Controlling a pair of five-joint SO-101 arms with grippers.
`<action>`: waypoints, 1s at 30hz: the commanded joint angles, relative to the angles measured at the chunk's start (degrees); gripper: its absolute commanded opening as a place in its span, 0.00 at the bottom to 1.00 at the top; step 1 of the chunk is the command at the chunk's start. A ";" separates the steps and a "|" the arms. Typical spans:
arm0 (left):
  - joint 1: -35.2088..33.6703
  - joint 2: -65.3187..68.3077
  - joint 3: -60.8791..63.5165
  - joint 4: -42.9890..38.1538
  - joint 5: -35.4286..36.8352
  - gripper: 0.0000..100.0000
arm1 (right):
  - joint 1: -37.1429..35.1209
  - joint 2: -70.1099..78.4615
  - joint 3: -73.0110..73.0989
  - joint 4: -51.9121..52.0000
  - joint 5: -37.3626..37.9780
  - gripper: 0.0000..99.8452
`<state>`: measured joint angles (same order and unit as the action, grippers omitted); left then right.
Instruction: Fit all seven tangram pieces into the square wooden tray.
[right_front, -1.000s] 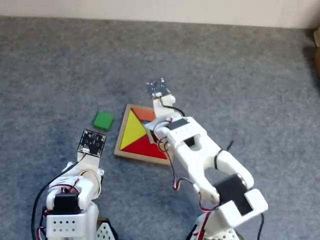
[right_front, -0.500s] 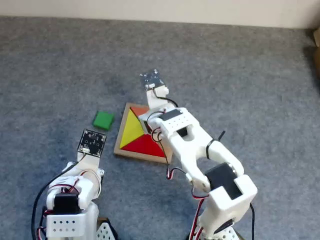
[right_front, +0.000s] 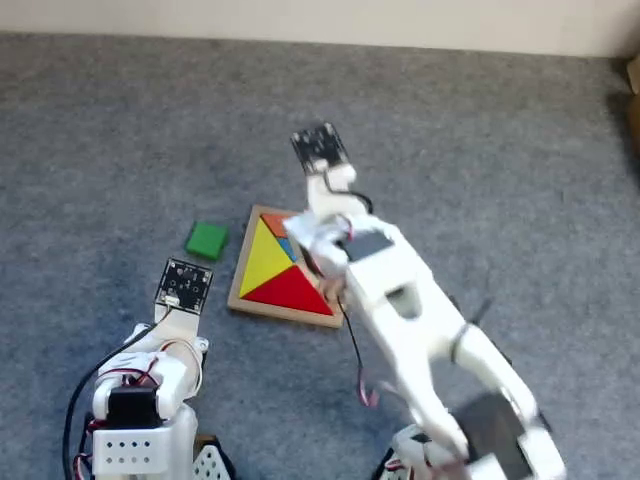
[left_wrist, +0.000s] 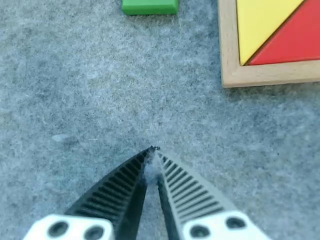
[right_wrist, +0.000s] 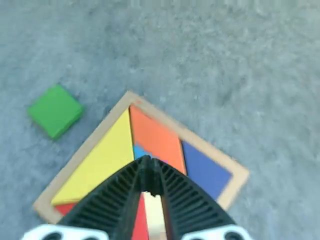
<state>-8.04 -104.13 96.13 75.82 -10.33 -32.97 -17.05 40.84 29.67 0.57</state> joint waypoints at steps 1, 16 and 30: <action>-0.66 -0.40 1.01 0.18 0.18 0.00 | -1.19 -15.87 7.43 0.13 0.26 0.00; -0.66 -0.40 1.01 0.18 0.18 0.00 | 4.00 -63.87 46.37 0.31 0.26 0.00; -0.66 -0.40 1.01 0.18 0.18 0.00 | 13.67 -87.60 63.52 11.38 0.26 0.00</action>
<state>-8.04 -104.13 96.13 75.82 -10.33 -19.87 -103.65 96.04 37.41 0.57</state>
